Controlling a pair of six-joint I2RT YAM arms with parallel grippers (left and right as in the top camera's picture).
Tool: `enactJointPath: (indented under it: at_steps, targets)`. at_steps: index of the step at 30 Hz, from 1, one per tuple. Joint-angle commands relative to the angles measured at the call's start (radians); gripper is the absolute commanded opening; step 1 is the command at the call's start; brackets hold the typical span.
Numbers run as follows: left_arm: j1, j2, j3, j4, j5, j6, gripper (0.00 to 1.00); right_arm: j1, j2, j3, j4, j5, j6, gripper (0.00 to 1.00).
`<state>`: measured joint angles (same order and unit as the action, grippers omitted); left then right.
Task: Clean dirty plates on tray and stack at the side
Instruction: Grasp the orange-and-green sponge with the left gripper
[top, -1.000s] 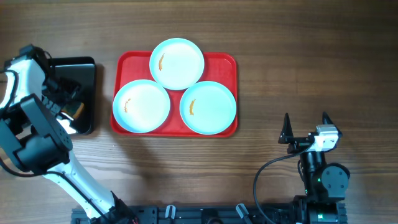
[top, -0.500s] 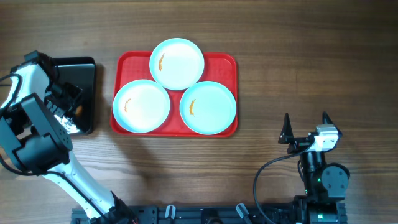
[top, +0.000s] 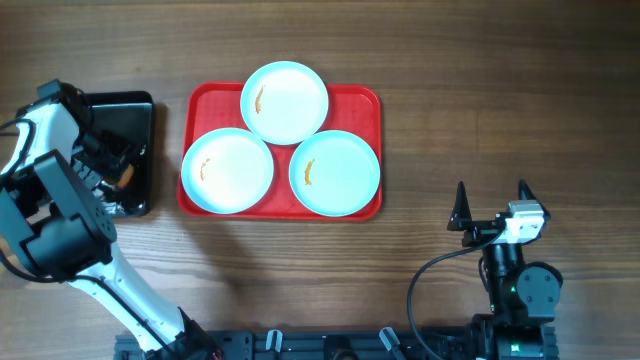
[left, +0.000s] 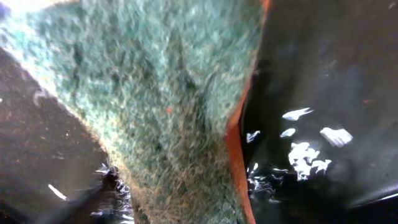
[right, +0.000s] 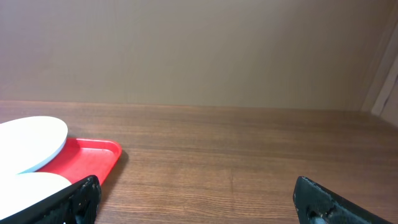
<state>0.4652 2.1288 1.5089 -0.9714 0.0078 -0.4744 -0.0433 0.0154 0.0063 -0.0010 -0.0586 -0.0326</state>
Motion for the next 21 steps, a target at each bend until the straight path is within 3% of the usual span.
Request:
enactJointPath:
  at_steps: [1, 5, 6, 7, 11, 17, 18, 20, 21]
  targets:
    - [0.006, 0.013, -0.023, 0.026, -0.077, -0.001, 1.00, -0.007, -0.008, -0.001, 0.002, 0.011, -0.017, 1.00]
    - [0.006, 0.013, -0.023, 0.054, -0.088, -0.001, 0.98, -0.007, -0.008, -0.001, 0.002, 0.011, -0.017, 1.00]
    - [0.006, 0.013, -0.023, 0.062, -0.088, -0.002, 0.89, -0.007, -0.008, -0.001, 0.002, 0.011, -0.017, 1.00]
    - [0.006, 0.013, -0.023, 0.068, -0.088, -0.001, 0.76, -0.007, -0.008, -0.001, 0.002, 0.011, -0.017, 1.00]
    - [0.006, 0.013, -0.024, 0.076, -0.088, -0.005, 0.04, -0.007, -0.008, -0.001, 0.002, 0.011, -0.017, 1.00]
    - [0.006, 0.013, -0.024, 0.077, -0.088, -0.005, 0.04, -0.007, -0.008, -0.001, 0.002, 0.011, -0.017, 1.00]
    - [0.006, 0.013, -0.024, 0.078, -0.088, -0.005, 0.16, -0.007, -0.008, -0.001, 0.002, 0.011, -0.017, 1.00]
    - [0.006, 0.013, -0.024, 0.084, -0.088, -0.005, 1.00, -0.007, -0.008, -0.001, 0.002, 0.011, -0.017, 1.00]
    - [0.006, 0.013, -0.024, 0.089, -0.088, -0.004, 1.00, -0.007, -0.008, -0.001, 0.002, 0.011, -0.017, 1.00]
